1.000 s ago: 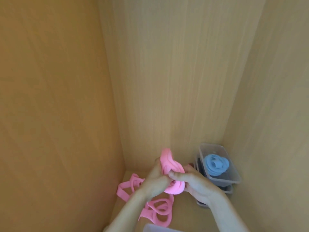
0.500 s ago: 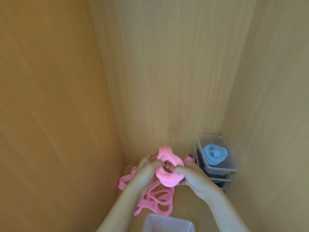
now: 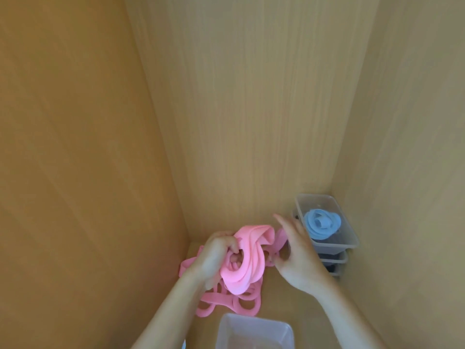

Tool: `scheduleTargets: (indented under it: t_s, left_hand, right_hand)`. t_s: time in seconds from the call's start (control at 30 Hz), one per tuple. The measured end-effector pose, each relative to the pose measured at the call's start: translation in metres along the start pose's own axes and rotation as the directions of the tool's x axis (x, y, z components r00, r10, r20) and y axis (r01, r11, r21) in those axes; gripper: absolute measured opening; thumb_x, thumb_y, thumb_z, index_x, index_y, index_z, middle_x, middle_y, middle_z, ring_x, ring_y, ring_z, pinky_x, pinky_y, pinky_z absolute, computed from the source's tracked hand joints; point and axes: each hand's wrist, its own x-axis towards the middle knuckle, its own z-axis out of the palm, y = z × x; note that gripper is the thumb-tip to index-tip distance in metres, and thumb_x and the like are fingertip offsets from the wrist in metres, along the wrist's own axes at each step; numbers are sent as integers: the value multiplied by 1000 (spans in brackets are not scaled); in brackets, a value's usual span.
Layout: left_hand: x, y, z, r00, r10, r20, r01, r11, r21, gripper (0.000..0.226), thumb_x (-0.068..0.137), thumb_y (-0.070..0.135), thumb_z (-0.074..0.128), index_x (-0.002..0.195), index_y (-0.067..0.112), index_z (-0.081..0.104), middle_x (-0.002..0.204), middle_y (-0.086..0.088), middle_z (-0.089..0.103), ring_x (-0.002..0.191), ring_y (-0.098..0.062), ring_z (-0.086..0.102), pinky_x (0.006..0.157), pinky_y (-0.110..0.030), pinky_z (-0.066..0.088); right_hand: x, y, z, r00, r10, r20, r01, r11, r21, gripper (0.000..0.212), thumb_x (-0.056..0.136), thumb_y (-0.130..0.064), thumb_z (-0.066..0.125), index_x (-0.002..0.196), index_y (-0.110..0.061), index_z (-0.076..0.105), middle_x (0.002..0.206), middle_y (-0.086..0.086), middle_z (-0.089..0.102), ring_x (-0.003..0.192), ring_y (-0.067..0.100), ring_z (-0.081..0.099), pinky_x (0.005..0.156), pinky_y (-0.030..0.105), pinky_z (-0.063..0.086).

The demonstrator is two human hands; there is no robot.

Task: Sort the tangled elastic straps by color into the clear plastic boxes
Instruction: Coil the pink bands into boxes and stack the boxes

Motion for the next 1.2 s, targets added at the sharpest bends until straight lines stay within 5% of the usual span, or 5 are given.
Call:
scheduleTargets:
  t_s: [0.2,0.43,0.7,0.9,1.2]
  left_hand:
    - [-6,5,5,999,-28,34,27,999,40,35,58,3,52,90,-8,61,68,-14,46,50,-21,39,51,-26,33]
    - [-8,5,16,974,46,-223,-23,994,103,59,55,10,50,113,5,60,76,-12,63,70,-24,57,62,-30,44]
    - [-4,-15,23,915,247,-317,-179,957,229,34,91,-9,41,110,19,47,68,10,74,63,1,67,57,-14,47]
    - [-4,-19,30,943,185,-275,-129,969,209,51,66,17,48,117,25,46,103,-7,72,86,-18,70,65,-28,52]
    - [1,-26,15,964,223,-144,-174,941,289,70,66,30,86,127,28,52,105,2,72,93,-12,72,76,-26,58]
  right_hand:
    - [3,-5,14,978,-184,-94,142,929,-342,37,91,-23,66,127,-30,66,146,-13,48,135,14,37,108,24,23]
    - [-3,-19,32,991,133,27,-135,980,148,11,84,-9,68,76,-17,66,76,0,65,73,18,59,70,42,50]
    - [-7,-10,28,895,224,386,-444,368,817,50,92,-28,59,127,7,61,109,21,66,102,35,62,95,41,48]
    - [-6,-17,31,906,314,284,-423,645,636,45,74,-15,80,117,-15,70,109,10,75,105,27,71,101,50,52]
    - [3,-16,23,870,478,121,-449,668,594,28,80,1,66,92,-22,77,84,-5,77,85,13,73,76,31,58]
